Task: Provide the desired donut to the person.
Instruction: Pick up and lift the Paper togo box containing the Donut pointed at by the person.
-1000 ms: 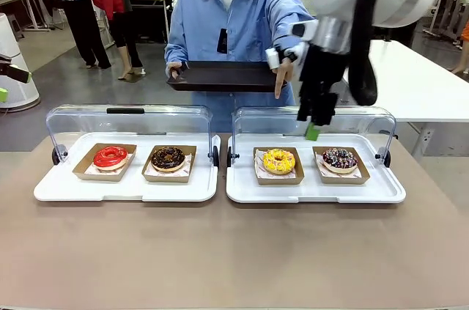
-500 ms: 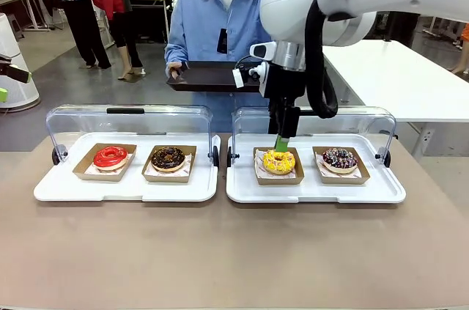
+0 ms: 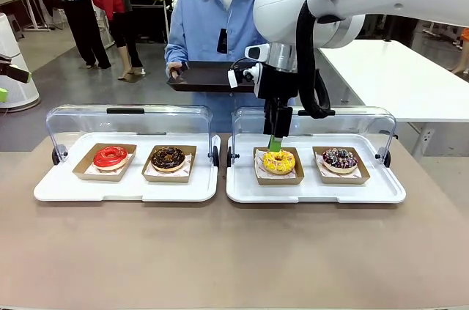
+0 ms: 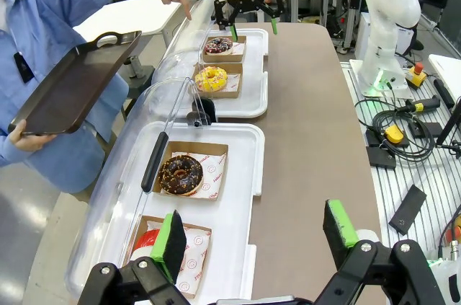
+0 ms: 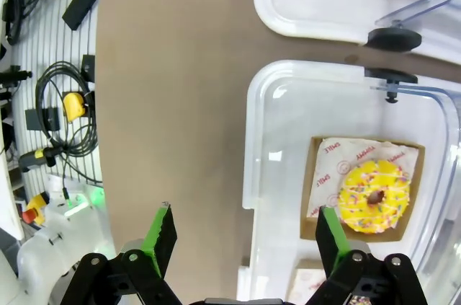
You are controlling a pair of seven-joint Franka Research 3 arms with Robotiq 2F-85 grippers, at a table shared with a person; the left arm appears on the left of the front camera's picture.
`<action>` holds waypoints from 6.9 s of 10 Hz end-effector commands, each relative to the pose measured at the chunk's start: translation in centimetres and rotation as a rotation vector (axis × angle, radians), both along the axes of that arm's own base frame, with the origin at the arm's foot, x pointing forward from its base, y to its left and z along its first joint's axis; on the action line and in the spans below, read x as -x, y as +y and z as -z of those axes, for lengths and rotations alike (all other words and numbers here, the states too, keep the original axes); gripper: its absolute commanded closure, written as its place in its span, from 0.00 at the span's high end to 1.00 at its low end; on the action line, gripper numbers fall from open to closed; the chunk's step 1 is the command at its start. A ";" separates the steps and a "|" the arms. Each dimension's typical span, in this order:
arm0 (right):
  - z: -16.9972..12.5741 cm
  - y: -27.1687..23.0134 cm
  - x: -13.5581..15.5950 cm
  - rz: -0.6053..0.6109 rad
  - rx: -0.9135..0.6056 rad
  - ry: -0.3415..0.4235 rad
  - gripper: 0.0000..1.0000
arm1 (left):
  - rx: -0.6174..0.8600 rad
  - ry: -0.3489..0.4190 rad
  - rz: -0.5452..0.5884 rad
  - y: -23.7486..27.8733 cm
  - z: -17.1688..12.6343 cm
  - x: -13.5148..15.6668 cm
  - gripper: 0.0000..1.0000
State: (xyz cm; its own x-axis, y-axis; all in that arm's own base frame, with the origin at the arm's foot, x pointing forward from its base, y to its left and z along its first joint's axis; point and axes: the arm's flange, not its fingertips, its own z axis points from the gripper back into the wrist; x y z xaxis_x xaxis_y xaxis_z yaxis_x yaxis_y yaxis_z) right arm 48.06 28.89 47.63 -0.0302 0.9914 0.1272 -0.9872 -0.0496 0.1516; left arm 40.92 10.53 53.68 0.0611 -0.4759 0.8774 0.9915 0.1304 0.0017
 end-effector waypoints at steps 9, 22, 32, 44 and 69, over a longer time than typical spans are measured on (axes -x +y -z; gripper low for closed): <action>5.8 2.4 3.1 0.017 0.116 -0.203 1.00 | 0.003 -0.001 0.003 0.1 -0.1 0.0 1.00; 9.9 1.6 2.1 0.018 0.090 -0.198 1.00 | 0.003 -0.001 0.003 0.1 -0.1 0.0 1.00; 13.0 2.1 -1.7 0.037 0.041 -0.219 1.00 | 0.003 -0.001 0.003 0.1 -0.1 0.0 1.00; 15.0 1.4 -3.1 0.010 0.053 -0.181 0.11 | 0.003 -0.001 0.003 0.1 -0.1 0.0 1.00; -13.2 3.5 16.0 0.262 0.177 -0.281 0.00 | 0.003 -0.001 0.003 0.1 -0.1 0.0 1.00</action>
State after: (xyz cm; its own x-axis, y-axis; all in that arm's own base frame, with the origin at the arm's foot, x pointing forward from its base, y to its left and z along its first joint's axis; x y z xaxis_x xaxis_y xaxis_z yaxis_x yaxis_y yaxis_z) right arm 31.70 32.12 60.73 0.1968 0.9804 -0.0105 -0.9723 0.1937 -0.1307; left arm 40.96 10.56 53.63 0.0623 -0.4758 0.8773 0.9914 0.1308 0.0005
